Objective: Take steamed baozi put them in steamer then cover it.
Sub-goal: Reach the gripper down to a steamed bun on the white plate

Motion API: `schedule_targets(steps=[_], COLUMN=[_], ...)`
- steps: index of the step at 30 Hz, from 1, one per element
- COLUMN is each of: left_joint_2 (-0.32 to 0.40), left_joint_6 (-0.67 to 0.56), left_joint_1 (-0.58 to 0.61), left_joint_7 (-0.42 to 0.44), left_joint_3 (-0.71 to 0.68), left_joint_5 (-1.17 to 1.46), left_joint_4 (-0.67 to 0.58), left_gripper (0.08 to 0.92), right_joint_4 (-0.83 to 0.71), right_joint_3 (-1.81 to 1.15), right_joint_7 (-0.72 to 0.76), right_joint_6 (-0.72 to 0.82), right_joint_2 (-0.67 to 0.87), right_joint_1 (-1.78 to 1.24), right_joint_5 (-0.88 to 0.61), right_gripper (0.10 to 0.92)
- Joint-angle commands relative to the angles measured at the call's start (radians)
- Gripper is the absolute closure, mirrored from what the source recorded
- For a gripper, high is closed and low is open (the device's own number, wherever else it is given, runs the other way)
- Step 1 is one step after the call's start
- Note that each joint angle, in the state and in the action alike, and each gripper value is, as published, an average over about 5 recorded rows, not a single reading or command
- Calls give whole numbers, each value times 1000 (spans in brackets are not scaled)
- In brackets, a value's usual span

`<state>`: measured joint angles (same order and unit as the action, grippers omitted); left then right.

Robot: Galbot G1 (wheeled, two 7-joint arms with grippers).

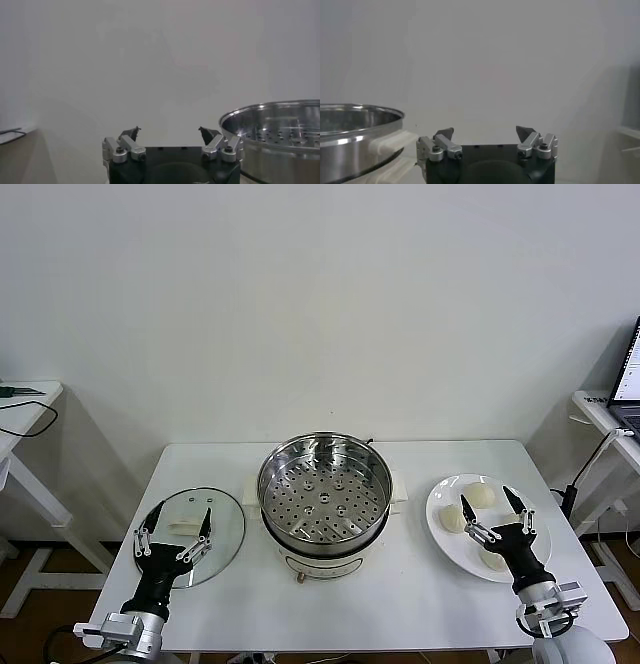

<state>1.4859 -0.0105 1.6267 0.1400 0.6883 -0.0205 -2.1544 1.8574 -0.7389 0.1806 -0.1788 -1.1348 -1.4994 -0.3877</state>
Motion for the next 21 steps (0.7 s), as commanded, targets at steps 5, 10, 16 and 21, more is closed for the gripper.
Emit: schedule_targets(steps=[5,10,16,21], left_joint_2=[-11,-16,-12,-10], left_joint_6=[2,2,2,4], left_joint_1=[0,-3,-10,-14], left_joint_7=[0,-2,-6,-7], left_joint_3=[-1,-3,-9,-15], left_joint_5=[-8,-10,-12,-12], left_joint_4=[-2,-5,5,6], left_gripper=[177,177,177,177], right_joint_4=[-141,-253,-398,-518], right_joint_3=[2,79,356,690], right_joint_7=[5,85,367,622], right_joint_6=[64,99,141,171], right_joint_2=[220,465,691,736], right_joint_1=[155,296,586,907], right_joint_5=[255,467,552,563], right_gripper=[203,203,203,203])
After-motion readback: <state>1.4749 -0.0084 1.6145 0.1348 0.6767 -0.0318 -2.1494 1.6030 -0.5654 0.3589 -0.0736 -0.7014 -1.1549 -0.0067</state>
